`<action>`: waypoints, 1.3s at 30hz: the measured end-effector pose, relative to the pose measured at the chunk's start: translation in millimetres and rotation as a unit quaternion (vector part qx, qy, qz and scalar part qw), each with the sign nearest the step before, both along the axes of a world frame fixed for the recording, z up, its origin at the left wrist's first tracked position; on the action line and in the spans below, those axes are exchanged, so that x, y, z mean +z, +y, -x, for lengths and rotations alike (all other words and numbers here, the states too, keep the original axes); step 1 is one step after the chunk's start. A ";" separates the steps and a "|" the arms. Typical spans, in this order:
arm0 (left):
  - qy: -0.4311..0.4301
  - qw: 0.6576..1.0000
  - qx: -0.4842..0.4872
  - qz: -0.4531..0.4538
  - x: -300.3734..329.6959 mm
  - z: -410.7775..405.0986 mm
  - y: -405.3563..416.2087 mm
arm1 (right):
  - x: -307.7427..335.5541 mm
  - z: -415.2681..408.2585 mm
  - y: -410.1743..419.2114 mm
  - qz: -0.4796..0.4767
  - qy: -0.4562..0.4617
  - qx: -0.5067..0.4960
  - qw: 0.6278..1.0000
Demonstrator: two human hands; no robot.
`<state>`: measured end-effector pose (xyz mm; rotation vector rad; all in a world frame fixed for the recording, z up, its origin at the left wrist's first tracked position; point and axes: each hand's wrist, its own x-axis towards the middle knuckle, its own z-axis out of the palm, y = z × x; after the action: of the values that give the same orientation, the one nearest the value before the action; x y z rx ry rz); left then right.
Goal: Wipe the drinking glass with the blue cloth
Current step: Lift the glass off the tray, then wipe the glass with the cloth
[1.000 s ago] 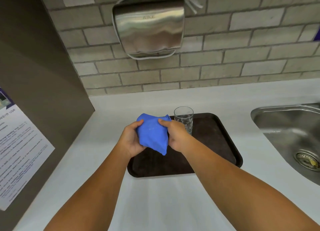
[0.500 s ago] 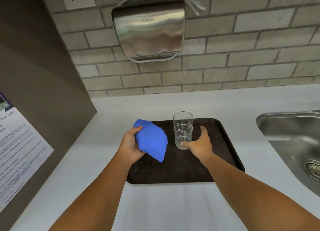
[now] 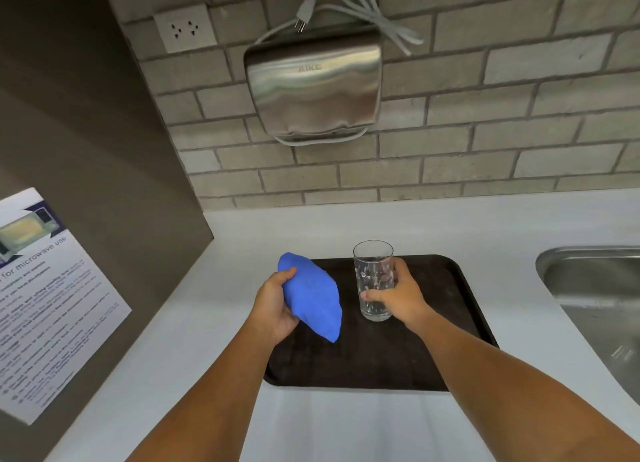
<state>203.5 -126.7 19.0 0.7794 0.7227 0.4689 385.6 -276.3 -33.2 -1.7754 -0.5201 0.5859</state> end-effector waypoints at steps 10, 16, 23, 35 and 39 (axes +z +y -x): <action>-0.050 0.997 -0.006 -0.054 15.8 13.7 -0.7 | 20.4 10.4 2.0 -0.104 0.082 0.019 0.991; -0.085 0.987 0.031 -0.135 58.2 18.9 10.2 | 75.9 32.1 8.5 -0.240 0.213 0.047 0.946; -0.177 0.971 0.028 -0.160 110.5 9.1 -10.4 | 116.3 68.5 25.5 -0.226 0.177 0.058 0.956; -0.105 0.968 0.048 -0.223 128.0 7.1 -40.8 | 131.3 100.2 25.4 -0.254 0.176 0.029 0.951; -0.073 0.936 0.090 -0.332 128.9 6.3 -48.9 | 136.9 105.8 24.8 -0.274 0.176 0.018 0.945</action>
<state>197.2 -175.6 147.9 1.2993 0.4926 0.9542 279.8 -251.5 103.6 -1.1066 -0.4134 0.6881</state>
